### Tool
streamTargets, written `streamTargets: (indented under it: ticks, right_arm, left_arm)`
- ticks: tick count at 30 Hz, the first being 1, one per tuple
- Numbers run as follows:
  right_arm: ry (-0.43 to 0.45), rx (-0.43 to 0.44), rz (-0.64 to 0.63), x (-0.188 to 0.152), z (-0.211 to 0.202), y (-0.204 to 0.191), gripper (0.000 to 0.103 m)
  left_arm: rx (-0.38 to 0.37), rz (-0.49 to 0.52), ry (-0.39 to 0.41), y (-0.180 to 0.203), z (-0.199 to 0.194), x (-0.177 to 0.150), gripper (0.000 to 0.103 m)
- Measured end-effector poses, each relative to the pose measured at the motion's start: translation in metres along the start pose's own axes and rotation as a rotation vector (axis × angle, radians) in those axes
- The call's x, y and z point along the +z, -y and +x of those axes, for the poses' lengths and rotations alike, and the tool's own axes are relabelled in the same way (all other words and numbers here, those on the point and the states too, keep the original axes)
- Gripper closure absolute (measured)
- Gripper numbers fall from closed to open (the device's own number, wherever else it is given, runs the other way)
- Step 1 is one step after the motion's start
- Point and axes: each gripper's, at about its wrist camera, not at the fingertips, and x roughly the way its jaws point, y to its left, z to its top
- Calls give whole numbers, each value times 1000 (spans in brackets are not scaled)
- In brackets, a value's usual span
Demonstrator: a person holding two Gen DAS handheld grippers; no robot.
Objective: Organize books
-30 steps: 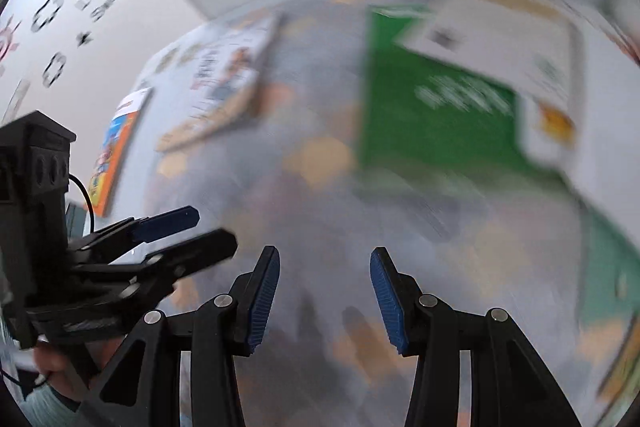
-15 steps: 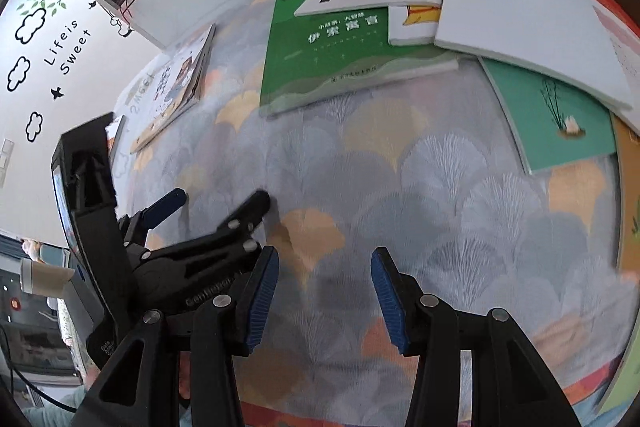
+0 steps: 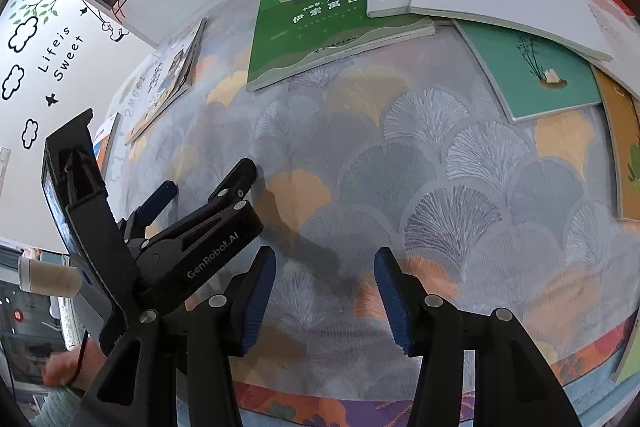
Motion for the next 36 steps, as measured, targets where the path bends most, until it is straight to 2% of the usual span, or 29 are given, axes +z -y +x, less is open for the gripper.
streamTargets:
  ticks: [5, 20, 24, 26, 28, 30, 33, 36]
  right_arm:
    - [16, 2, 27, -1, -4, 9, 50]
    - [2, 28, 79, 9, -4, 34, 50]
    - [19, -7, 33, 22, -15, 41, 50]
    - [32, -21, 16, 28, -21, 47, 50]
    - [57, -37, 7, 36, -32, 57, 50]
    - [80, -38, 21, 44, -43, 73, 50]
    - [115, -50, 58, 57, -61, 100, 50]
    - [156, -61, 111, 70, -80, 131, 50]
  left_arm:
    - [0, 1, 0, 0, 0, 0, 0]
    - [-1, -1, -3, 0, 1, 0, 0]
    - [-22, 41, -81, -1, 3, 9, 0]
    - [41, 34, -80, -1, 2, 12, 0]
    - [121, 53, -63, 4, -3, 20, 4]
    - [143, 88, -17, 14, -15, 32, 5]
    - [98, 150, 39, 43, -32, 57, 3]
    - [-13, 191, -17, 73, -27, 79, 2]
